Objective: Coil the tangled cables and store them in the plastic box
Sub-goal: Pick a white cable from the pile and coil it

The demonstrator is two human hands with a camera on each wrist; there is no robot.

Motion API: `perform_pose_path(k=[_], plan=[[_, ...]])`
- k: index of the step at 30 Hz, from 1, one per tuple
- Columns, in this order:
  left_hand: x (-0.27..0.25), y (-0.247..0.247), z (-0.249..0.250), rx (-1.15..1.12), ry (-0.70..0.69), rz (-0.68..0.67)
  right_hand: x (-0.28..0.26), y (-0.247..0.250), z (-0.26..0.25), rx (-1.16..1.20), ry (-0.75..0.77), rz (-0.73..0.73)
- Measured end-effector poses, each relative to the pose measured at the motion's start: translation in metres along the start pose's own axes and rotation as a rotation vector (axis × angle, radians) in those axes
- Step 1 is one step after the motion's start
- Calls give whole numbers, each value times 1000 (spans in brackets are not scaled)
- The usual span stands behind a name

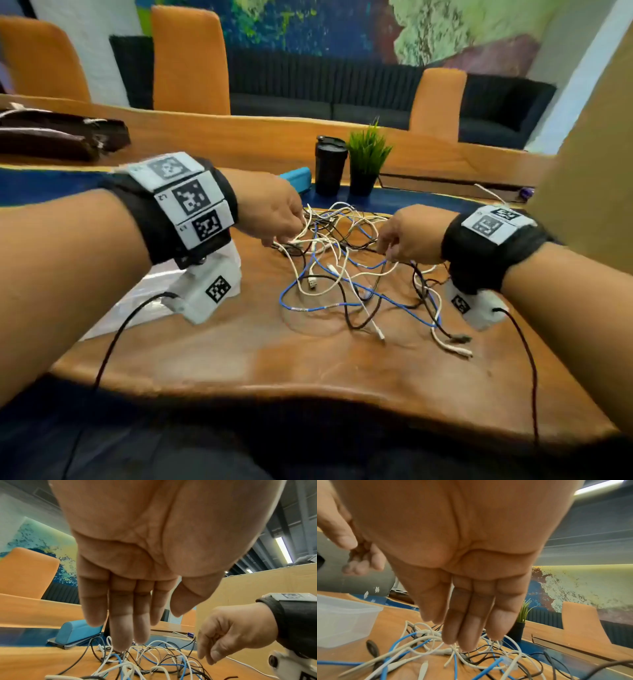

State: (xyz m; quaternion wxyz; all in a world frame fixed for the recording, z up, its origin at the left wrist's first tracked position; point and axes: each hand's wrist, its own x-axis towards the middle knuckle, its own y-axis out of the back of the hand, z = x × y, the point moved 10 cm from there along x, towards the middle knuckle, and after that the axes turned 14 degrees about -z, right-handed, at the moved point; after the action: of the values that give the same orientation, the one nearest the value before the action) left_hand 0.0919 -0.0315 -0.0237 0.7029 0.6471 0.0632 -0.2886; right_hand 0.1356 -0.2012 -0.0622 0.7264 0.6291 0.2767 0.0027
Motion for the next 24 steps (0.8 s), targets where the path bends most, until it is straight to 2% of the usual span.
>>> perform_pose_path(k=[4, 7, 14, 18, 22, 24], plan=[[-18, 2, 19, 10, -9, 63, -12, -8, -10, -60, -36, -2], [-20, -3, 30, 54, -29, 59, -10, -13, -22, -121, -27, -13], [10, -9, 26, 117, -34, -1, 38, -44, -27, -254, -15, -82], [27, -21, -20, 322, 106, -70, 69, -62, -19, -371, 10, -146], [18, -54, -106, 593, 338, -199, 83, -71, -11, -356, 33, -167], [9, -68, -138, 606, 436, -269, 85, -75, -7, -343, 48, -172]])
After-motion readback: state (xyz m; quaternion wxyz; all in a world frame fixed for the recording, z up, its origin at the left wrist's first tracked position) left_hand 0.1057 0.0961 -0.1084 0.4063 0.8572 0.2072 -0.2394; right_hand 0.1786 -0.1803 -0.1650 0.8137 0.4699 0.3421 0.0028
